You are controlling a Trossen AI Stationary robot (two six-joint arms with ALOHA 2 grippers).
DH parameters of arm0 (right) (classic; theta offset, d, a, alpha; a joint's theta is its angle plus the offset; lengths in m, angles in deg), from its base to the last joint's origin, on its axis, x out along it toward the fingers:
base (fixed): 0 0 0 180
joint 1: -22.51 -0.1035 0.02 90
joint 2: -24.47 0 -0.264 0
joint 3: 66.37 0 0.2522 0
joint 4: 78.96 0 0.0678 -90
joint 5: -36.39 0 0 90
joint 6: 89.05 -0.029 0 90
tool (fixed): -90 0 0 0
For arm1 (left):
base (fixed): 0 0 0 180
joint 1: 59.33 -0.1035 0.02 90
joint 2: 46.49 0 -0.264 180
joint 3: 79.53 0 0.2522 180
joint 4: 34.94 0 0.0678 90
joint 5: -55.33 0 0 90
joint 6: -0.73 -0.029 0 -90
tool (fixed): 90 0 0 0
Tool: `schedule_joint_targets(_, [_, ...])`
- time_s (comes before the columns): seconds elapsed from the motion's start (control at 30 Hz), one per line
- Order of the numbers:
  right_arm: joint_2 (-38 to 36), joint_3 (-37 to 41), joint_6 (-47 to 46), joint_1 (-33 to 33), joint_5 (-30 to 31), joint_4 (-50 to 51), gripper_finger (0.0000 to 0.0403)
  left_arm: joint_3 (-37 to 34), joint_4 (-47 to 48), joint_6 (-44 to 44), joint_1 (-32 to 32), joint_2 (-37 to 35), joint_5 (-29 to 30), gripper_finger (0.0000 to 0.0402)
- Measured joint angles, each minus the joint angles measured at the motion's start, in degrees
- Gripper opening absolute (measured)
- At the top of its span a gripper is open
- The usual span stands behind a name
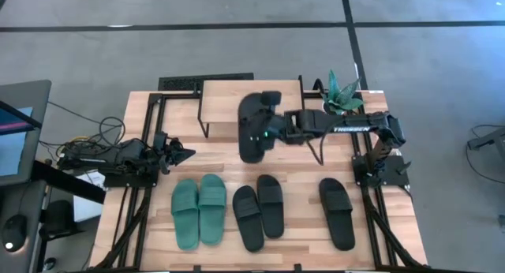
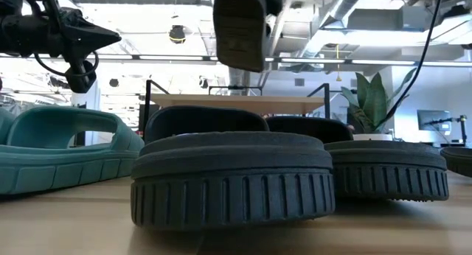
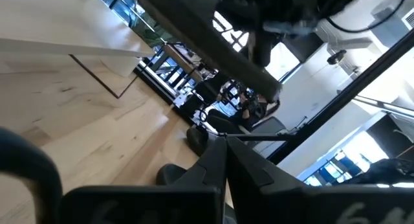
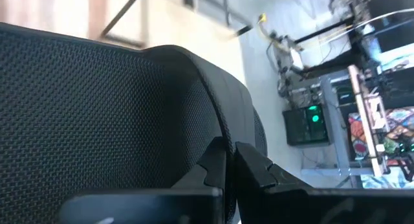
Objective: Pick and place slides into the shelf
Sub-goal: Put the black slide on the shelf
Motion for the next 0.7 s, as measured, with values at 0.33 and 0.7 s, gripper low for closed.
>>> schedule_joint_targets(0.33, [0.06,0.00,12.98,8.61,-7.77,-14.14,0.0001,0.00,0.00,-1.44,-0.02,0.00,2.71,0.0000])
schedule_joint_targets(0.7, [8.45,-0.07,20.82,11.59,-9.76,-24.90,0.0001,0.00,-0.12,-1.83,-0.02,-0.02,6.43,0.0000])
